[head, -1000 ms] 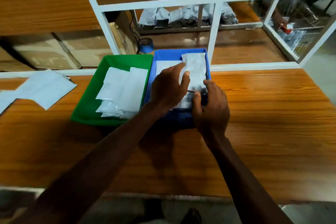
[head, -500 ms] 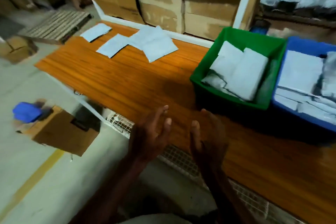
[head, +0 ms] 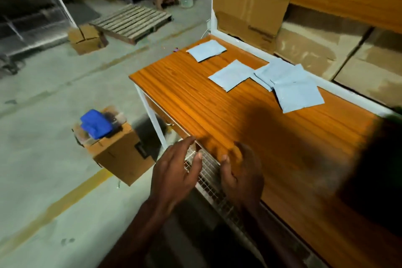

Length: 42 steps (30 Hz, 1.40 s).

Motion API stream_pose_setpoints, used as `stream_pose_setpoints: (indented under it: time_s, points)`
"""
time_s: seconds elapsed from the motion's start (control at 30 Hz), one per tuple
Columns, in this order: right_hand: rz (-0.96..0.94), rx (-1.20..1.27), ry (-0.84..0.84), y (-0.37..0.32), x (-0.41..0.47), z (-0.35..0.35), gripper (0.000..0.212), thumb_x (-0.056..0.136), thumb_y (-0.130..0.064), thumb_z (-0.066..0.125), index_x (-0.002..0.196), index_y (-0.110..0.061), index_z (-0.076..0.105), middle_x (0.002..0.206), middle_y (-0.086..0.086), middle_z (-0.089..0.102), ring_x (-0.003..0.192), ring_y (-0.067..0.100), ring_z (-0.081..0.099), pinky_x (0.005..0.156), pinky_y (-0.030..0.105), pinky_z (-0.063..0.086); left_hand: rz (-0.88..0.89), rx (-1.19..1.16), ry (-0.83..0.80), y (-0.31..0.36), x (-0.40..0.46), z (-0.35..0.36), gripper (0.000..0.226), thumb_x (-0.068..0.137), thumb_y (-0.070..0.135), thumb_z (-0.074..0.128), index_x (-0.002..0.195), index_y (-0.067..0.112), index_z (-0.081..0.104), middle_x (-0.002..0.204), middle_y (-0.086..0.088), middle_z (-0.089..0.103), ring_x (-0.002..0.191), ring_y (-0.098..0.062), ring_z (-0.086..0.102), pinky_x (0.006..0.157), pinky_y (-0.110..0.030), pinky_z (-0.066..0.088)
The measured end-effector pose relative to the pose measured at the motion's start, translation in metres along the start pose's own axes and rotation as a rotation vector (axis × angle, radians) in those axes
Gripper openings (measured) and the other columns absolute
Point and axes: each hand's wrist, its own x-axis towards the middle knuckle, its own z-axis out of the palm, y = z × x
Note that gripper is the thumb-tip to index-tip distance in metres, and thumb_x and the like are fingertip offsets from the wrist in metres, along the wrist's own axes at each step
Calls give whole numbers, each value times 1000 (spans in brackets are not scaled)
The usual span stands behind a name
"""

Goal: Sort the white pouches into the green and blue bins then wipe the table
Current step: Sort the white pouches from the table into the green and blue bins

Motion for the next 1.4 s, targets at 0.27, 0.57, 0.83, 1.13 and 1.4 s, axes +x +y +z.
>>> stream_pose_setpoints:
  time_s: [0.27, 0.57, 0.83, 1.13, 1.4]
  points:
    - [119, -136, -66, -11, 132, 100, 70, 92, -62, 42, 151, -25, 35, 156, 8, 39, 137, 28, 43, 106, 45, 43, 120, 83, -37, -52, 157, 10, 52, 98, 53, 42, 141, 24, 48, 138, 3, 57, 125, -15, 52, 97, -35, 49]
    - [150, -157, 102, 4, 267, 181, 73, 90, -62, 49, 149, -18, 41, 156, 15, 38, 141, 33, 39, 103, 54, 47, 306, 131, -177, -85, 331, 38, 52, 98, 50, 44, 141, 22, 48, 143, 3, 52, 130, -13, 45, 100, -24, 38]
    - [471, -501, 66, 14, 348, 230, 80, 88, -76, 16, 158, -36, 15, 169, 6, -1, 154, 32, 2, 122, 58, 13, 357, 154, -399, -139, 485, 114, 61, 95, 59, 36, 147, 26, 41, 154, -2, 40, 143, -25, 34, 116, -47, 32]
    - [824, -720, -36, 33, 382, 271, 64, 99, -62, 24, 156, -43, 2, 166, 7, -22, 149, 48, -13, 117, 68, 4, 441, 304, -680, -197, 587, 195, 75, 92, 65, 46, 155, 38, 17, 166, -5, 5, 151, -34, 6, 120, -56, 13]
    - [815, -708, 128, 12, 368, 266, 57, 95, -57, 25, 147, -37, 36, 166, 12, 14, 144, 44, 25, 111, 51, 36, 518, 129, -565, -214, 581, 185, 64, 90, 47, 54, 149, 30, 36, 159, -9, 31, 142, -35, 32, 105, -58, 42]
